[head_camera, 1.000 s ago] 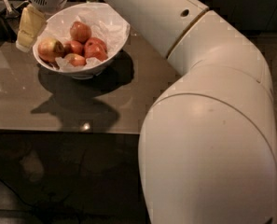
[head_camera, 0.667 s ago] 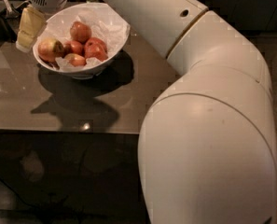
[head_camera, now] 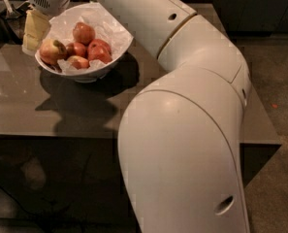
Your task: Pick apple from white bowl
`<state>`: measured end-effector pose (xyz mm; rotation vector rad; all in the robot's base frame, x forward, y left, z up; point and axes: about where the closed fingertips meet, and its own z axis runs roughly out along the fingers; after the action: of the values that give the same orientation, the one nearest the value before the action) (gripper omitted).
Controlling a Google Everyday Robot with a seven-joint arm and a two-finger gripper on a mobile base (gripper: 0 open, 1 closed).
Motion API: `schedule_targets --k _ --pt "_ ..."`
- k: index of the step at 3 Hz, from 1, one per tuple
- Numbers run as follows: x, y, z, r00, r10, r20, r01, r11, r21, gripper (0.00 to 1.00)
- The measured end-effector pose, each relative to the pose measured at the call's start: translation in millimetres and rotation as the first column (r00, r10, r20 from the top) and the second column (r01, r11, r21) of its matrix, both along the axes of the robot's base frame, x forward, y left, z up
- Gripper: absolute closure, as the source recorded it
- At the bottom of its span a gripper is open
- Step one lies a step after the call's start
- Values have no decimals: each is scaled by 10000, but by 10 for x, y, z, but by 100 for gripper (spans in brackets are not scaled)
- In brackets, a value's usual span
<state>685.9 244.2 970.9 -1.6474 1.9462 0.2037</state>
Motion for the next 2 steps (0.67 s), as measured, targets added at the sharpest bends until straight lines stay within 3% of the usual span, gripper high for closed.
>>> schedule_targets --k 1,2 --pt "130 -76 -216 9996 32 -280 -28 9999 129 0" --pt "130 -75 -217 9996 32 -279 -28 9999 131 0"
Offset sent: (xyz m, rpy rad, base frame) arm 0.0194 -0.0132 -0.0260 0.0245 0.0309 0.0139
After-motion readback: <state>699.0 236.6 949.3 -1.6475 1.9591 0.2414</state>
